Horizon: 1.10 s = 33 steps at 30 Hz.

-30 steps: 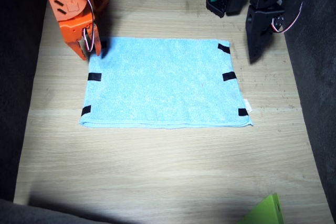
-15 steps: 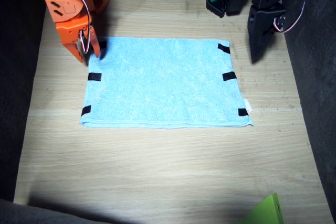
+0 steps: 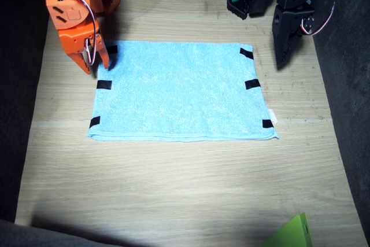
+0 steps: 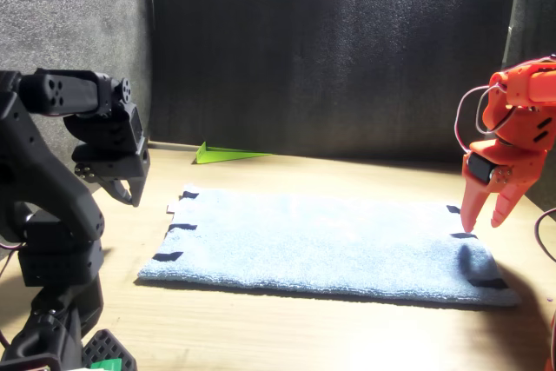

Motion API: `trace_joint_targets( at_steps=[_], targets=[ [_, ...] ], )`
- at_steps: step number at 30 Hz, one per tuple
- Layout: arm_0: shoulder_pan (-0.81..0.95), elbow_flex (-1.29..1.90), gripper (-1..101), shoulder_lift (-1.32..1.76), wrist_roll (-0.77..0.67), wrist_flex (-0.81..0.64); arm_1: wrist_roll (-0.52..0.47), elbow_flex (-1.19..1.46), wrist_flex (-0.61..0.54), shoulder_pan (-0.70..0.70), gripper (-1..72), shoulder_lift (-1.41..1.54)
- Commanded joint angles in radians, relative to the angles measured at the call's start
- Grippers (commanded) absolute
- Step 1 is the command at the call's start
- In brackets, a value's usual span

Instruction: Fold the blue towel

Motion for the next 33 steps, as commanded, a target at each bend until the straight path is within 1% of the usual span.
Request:
trace_joint_targets(
  at_steps=[1, 10, 23, 25, 31, 32, 33],
  targets=[
    [0.005, -0.002, 2, 0.031, 0.009, 0.008, 0.009, 0.026, -0.023, 0.002, 24.9, 0.002],
    [0.005, -0.002, 1, 0.035, 0.005, 0.009, 0.04, 0.057, -0.066, -0.028, 24.3, 0.018],
    [0.011, 0.018, 1, 0.051, 0.005, 0.006, 0.075, 0.161, -0.202, 0.009, 23.1, -0.046],
    [0.014, 0.021, 1, 0.052, 0.005, 0.003, 0.075, 0.166, -0.212, 0.021, 21.1, -0.066],
    [0.014, 0.028, 2, 0.051, 0.005, -0.006, 0.066, 0.167, -0.207, 0.026, 22.5, -0.06],
    [0.014, 0.029, 2, 0.051, 0.005, -0.008, 0.066, 0.169, -0.207, 0.026, 21.3, -0.057],
    [0.014, 0.029, 2, 0.049, 0.003, -0.008, 0.061, 0.172, -0.209, 0.026, 12.7, -0.051]
  ],
)
